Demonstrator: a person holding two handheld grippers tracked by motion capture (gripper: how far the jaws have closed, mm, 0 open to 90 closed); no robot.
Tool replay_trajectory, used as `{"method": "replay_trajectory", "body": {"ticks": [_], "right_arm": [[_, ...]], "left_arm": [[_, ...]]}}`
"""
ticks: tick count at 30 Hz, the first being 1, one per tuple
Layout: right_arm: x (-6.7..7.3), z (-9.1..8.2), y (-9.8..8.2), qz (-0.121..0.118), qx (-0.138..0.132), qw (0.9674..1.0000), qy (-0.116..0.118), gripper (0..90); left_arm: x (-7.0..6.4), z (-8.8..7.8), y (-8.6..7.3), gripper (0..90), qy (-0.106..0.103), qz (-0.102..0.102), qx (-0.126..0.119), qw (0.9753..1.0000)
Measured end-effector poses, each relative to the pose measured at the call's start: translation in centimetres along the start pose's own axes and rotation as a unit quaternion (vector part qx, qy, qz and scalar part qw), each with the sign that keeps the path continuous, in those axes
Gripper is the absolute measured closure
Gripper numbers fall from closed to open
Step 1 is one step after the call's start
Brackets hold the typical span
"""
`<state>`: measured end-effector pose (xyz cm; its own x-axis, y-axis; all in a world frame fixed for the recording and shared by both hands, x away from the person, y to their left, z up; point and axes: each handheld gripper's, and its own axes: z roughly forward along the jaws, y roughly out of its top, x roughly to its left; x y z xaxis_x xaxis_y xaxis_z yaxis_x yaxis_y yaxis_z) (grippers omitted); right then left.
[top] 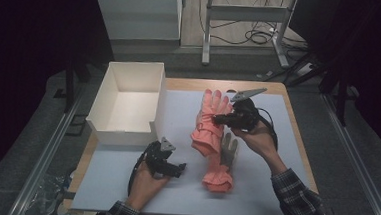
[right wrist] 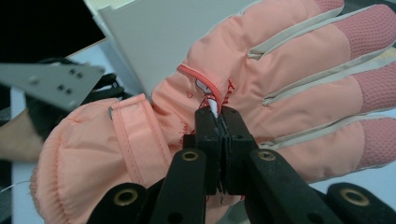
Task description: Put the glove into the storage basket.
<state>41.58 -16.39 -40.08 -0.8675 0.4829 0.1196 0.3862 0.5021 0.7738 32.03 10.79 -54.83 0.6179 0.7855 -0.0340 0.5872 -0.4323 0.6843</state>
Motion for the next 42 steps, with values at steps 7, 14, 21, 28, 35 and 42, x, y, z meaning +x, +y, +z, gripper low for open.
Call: {"method": "replay_trajectory", "body": {"ticks": [7,14,21,28,35,42], "right_arm": [[1.3,-2.4,-2.3,-0.006,0.011,0.9999,0.009,87.0],[2.4,-3.7,-4.8,-0.009,0.022,0.9995,0.018,87.0],[2.5,-2.7,-7.1,-0.007,0.042,0.9987,0.028,87.0],[2.1,-1.0,-8.3,-0.007,0.06,0.9979,0.023,86.8],[2.2,0.2,-9.1,-0.002,0.08,0.9968,0.009,84.8],[2.1,-0.4,-9.4,0.007,0.054,0.9985,0.005,68.0]], "left_arm": [[0.0,0.0,0.0,1.8,0.0,0.0,0.0,1.0],[0.0,0.0,0.0,1.7,-0.001,-0.002,0.0,1.0],[0.0,0.0,0.0,1.8,0.0,-0.001,-0.001,1.0],[0.0,0.0,0.0,1.8,0.0,0.001,-0.001,1.0],[0.0,0.0,0.0,1.7,0.001,0.001,-0.001,1.0],[-0.1,0.1,0.0,1.7,0.001,-0.003,-0.004,1.0]]}}
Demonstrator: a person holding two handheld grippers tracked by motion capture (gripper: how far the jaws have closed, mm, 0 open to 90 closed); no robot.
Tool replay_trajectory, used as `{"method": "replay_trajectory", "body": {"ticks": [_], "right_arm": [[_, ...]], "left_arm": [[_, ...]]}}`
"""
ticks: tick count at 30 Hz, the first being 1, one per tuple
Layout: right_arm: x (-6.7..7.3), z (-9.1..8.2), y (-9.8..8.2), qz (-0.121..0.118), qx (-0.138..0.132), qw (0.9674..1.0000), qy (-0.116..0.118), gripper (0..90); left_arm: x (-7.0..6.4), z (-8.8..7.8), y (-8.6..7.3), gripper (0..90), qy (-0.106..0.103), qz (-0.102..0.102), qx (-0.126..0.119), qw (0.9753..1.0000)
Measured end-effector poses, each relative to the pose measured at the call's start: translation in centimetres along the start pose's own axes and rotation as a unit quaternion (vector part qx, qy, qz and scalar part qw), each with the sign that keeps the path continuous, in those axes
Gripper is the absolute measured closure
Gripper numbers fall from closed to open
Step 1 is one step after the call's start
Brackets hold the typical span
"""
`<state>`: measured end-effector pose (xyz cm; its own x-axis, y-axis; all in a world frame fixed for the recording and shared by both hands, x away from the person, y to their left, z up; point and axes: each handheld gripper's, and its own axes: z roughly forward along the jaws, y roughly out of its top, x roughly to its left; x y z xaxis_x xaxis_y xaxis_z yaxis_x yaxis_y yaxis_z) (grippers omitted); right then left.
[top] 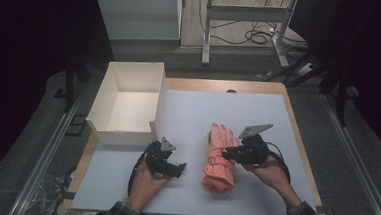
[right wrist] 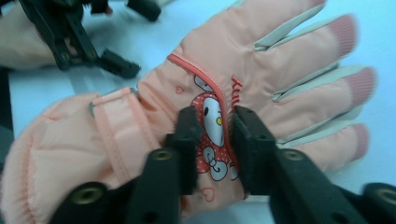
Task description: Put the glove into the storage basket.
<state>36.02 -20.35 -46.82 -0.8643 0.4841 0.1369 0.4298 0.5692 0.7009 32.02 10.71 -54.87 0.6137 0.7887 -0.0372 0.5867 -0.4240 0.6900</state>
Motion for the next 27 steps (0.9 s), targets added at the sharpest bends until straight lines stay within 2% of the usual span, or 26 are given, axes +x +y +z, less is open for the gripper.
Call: {"method": "replay_trajectory", "body": {"ticks": [2,4,9,15,20,27], "right_arm": [[-0.1,-0.5,0.0,0.005,-0.014,0.9999,0.0,60.5],[-0.2,-1.2,-0.1,0.006,-0.029,0.9995,-0.005,57.4],[-0.2,-2.6,-0.7,0.004,-0.05,0.9983,-0.029,56.1],[0.0,-3.7,-2.5,0.001,-0.06,0.9964,-0.059,56.4],[0.3,-3.7,-4.6,0.012,-0.059,0.9965,-0.058,60.2],[0.8,-2.7,-7.4,0.032,-0.047,0.9975,-0.043,65.4]], "left_arm": [[0.0,0.0,0.0,1.7,0.0,0.0,0.0,1.0],[0.0,0.0,0.0,1.7,-0.001,0.0,0.001,1.0],[0.1,0.0,0.1,1.7,-0.001,0.001,0.005,1.0],[0.0,0.0,0.1,1.7,-0.001,-0.002,0.005,1.0],[0.3,-0.1,0.1,2.1,-0.007,0.009,0.008,0.9999],[0.4,-0.2,0.0,2.7,-0.012,0.019,0.007,0.9997]]}}
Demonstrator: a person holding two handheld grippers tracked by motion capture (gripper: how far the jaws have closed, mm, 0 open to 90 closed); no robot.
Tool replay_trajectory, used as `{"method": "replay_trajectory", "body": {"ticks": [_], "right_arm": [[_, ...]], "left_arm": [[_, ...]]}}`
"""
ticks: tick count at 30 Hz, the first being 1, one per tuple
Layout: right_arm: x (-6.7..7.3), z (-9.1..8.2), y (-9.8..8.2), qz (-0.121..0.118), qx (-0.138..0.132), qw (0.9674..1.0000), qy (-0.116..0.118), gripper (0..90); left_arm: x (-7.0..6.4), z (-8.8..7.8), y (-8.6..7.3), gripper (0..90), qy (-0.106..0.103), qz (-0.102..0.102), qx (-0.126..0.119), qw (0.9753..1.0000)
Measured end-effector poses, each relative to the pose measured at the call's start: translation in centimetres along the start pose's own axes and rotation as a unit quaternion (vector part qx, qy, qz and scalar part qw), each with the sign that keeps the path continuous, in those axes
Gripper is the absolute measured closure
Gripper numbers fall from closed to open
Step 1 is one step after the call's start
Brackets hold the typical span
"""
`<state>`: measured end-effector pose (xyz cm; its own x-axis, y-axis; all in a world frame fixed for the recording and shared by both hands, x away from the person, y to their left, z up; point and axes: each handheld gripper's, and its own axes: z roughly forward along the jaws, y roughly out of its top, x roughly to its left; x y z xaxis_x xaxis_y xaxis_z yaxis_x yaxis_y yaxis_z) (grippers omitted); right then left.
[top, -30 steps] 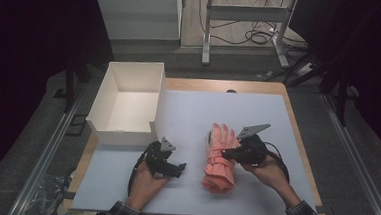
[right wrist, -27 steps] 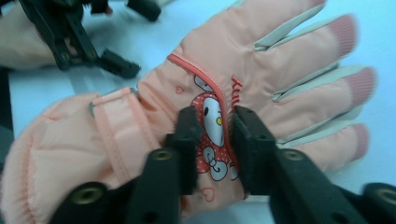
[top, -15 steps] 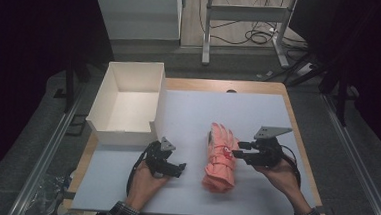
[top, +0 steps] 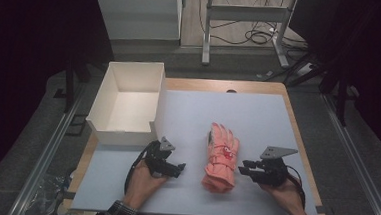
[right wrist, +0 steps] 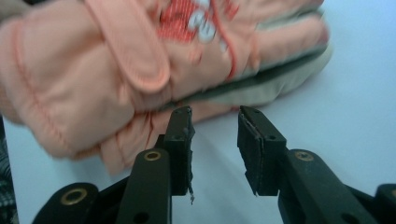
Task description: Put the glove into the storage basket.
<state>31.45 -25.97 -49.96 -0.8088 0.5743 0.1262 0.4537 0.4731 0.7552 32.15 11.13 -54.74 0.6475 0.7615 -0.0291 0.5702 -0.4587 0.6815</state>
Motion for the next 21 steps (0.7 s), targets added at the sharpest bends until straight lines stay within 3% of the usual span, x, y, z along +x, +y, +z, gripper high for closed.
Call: {"method": "replay_trajectory", "body": {"ticks": [8,18,21], "right_arm": [[0.9,0.8,-1.8,0.004,0.008,0.9998,0.019,66.1],[2.2,1.9,-2.0,-0.015,0.017,0.9994,0.026,66.9],[2.4,2.1,-1.9,-0.016,0.018,0.9993,0.027,66.9]], "left_arm": [[0.0,0.0,0.0,2.5,-0.001,-0.005,-0.001,1.0],[0.4,-0.5,-0.2,4.8,-0.017,-0.01,-0.004,0.9998],[0.8,-0.7,-0.3,4.9,-0.012,-0.008,-0.001,0.9999]]}}
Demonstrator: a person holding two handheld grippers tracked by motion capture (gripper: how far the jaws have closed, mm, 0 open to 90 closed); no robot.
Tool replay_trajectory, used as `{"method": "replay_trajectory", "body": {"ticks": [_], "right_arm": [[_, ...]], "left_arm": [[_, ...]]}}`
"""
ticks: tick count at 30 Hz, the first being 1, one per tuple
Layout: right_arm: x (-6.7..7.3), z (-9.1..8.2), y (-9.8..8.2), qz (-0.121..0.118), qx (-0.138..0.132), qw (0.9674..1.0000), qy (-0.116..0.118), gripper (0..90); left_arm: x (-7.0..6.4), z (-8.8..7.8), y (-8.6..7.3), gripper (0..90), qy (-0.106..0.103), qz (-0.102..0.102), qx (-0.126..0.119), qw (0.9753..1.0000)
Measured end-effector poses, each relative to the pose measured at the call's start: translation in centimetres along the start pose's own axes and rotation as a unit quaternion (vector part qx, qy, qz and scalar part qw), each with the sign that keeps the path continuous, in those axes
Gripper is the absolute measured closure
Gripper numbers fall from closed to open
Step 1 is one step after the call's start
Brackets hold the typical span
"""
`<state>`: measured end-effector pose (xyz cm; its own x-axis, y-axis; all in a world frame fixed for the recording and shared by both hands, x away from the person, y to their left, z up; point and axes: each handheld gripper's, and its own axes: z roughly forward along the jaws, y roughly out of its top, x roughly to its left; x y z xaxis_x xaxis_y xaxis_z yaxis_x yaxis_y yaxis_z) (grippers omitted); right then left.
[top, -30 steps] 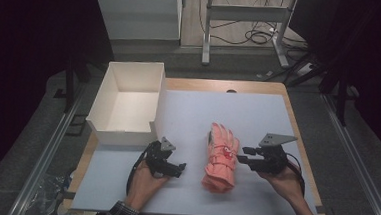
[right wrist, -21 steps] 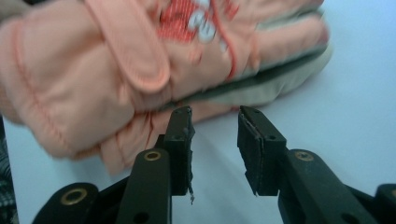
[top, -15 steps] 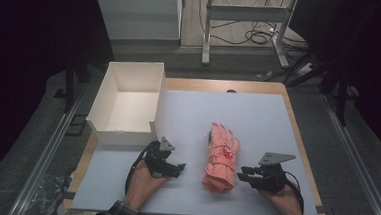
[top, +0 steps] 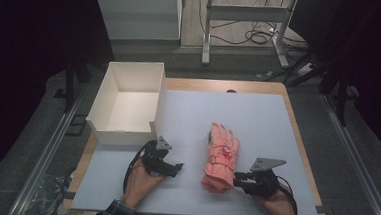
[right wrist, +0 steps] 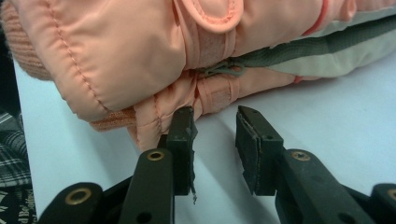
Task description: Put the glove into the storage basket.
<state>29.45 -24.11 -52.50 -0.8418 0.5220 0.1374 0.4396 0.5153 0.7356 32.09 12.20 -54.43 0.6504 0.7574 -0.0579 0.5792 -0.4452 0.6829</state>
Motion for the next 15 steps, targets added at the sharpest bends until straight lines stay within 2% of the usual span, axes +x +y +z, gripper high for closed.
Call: {"method": "replay_trajectory", "body": {"ticks": [5,15], "right_arm": [[0.5,0.6,0.2,-0.005,0.001,1.0,0.004,66.7],[1.5,2.3,1.1,-0.016,0.002,0.9999,0.004,64.9]], "left_arm": [[0.4,-0.6,-0.2,5.6,-0.004,-0.011,-0.004,0.9999],[1.1,-1.1,-0.5,5.6,0.01,-0.006,0.001,0.9999]]}}
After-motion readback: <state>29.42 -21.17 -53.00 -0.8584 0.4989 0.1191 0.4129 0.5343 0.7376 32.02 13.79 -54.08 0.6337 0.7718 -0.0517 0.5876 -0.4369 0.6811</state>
